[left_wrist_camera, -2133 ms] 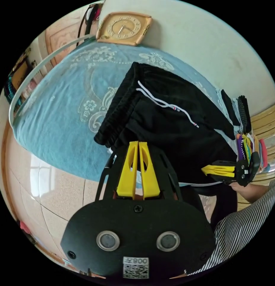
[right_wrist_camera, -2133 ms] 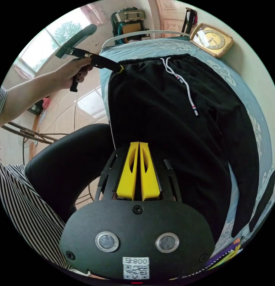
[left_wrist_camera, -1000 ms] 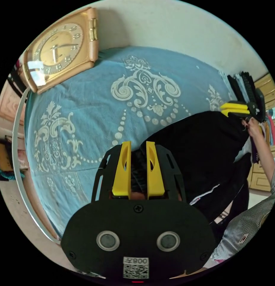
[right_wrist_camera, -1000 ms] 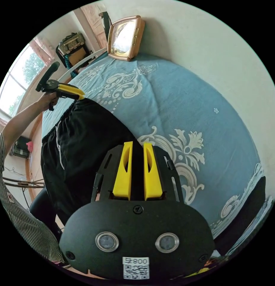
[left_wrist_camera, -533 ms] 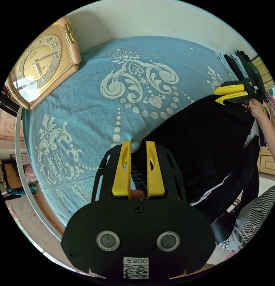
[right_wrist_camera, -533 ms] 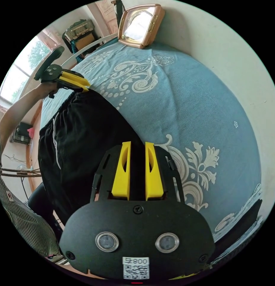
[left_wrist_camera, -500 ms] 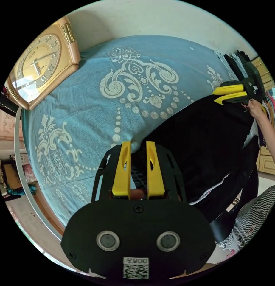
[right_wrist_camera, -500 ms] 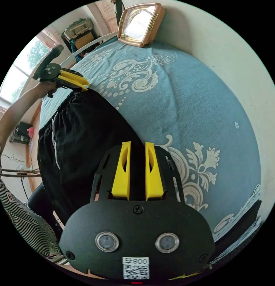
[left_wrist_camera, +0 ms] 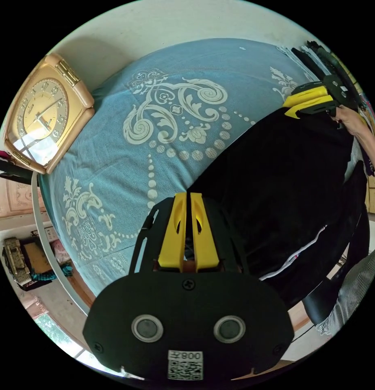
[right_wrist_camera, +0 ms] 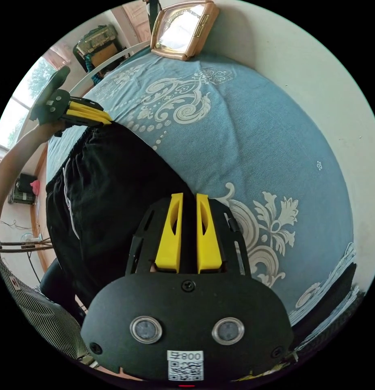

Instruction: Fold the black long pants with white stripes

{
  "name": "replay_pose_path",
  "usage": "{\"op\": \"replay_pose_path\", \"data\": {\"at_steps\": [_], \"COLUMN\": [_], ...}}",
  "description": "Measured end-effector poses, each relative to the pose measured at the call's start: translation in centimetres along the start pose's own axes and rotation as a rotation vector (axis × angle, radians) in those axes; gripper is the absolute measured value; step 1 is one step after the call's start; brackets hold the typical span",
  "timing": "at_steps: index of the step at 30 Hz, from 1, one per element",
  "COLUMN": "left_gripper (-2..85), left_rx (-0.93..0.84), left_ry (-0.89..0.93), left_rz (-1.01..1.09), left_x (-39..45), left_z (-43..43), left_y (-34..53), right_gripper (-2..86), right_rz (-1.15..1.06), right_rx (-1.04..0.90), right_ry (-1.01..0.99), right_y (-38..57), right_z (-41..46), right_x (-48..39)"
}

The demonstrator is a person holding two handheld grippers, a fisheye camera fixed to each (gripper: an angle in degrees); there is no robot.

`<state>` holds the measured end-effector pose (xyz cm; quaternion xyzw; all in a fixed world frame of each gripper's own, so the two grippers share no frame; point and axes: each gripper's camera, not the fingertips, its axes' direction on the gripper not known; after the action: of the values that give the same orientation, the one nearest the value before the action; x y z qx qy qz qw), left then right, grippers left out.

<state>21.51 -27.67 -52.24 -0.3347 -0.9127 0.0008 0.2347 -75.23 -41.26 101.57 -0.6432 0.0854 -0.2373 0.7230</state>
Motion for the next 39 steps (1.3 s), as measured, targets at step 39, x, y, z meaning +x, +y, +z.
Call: {"op": "replay_pose_path", "data": {"at_steps": [39], "left_gripper": [1.1], "left_rx": [0.121], "left_ry": [0.004], "left_rz": [-0.074], "left_x": [13.1], "left_z": [-15.4], "left_y": [33.4], "right_gripper": [0.9], "right_rz": [-0.15], "right_rx": [0.121], "right_ry": [0.039], "right_y": [25.1], "right_z": [-10.4], "right_x": [-34.9]}}
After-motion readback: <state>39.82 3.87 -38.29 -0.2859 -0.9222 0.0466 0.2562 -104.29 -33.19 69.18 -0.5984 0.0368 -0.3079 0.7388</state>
